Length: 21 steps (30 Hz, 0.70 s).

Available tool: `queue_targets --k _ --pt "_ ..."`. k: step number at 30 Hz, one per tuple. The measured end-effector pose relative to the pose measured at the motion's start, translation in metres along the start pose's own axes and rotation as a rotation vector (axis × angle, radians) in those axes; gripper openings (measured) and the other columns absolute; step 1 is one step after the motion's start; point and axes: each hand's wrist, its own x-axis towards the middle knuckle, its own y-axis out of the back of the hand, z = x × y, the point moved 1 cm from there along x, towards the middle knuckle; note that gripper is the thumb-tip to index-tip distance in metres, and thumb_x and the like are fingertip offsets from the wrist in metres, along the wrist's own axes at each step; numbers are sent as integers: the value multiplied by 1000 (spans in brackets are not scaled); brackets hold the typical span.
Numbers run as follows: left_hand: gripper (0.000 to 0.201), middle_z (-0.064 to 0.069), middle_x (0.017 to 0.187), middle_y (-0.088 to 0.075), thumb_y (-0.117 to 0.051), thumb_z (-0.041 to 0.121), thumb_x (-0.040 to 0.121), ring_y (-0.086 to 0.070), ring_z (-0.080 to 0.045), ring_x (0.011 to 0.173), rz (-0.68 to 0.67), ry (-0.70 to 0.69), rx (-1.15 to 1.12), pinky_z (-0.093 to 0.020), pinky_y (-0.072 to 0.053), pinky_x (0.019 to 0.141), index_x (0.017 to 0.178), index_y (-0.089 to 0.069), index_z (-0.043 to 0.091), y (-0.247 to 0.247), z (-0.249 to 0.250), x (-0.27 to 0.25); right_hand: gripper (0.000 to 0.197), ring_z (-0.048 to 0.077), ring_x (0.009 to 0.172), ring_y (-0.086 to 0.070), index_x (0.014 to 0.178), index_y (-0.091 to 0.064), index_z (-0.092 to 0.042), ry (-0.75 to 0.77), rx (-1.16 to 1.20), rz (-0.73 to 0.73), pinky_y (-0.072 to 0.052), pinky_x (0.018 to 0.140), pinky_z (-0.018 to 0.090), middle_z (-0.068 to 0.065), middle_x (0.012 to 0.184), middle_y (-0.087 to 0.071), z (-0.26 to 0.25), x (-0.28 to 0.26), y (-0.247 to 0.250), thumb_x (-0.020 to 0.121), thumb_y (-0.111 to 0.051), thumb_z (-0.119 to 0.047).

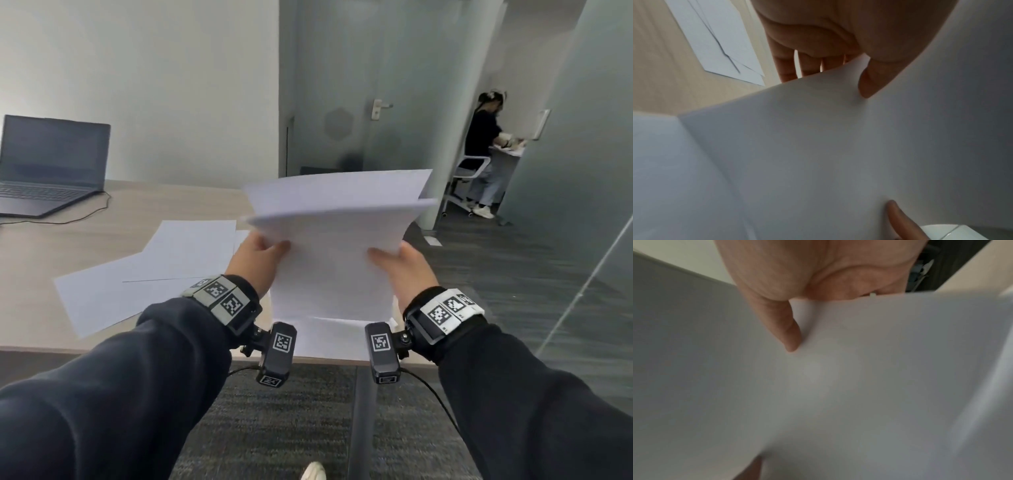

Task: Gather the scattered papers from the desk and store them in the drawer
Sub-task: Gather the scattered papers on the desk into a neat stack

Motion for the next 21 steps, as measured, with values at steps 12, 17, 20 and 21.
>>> queue_targets --k 12,17,20,21 --pt "23 -1 103 -73 -49 27 95 -70 -22 93 -49 11 26 -43 -58 86 112 -63 24 2 7 -10 27 23 98 -71 97 -71 -27 5 -90 82 -56 92 42 -1 103 -76 20 7 4 86 -58 -6" --pt "32 -3 102 -72 -61 19 91 -71 -25 93 -174 171 91 -45 -61 80 122 -56 23 2 -17 -16 28 19 85 -65 106 -62 -16 -63 -265 67 -51 71 27 1 98 -69 29 7 9 84 -55 0" --pt "42 -2 98 -71 -62 10 90 -67 -22 81 -193 208 188 -30 -54 62 130 -55 20 2 -36 -20 34 20 82 -63 111 -62 -12 -133 -393 3 -46 64 25 -1 90 -65 42 6 7 82 -53 5" --pt "45 0 95 -70 -63 10 90 -66 -20 77 -185 206 223 -28 -51 61 133 -54 20 2 -42 -19 36 22 82 -64 112 -64 -10 -146 -416 -18 -49 66 27 0 91 -67 47 7 7 81 -54 5"
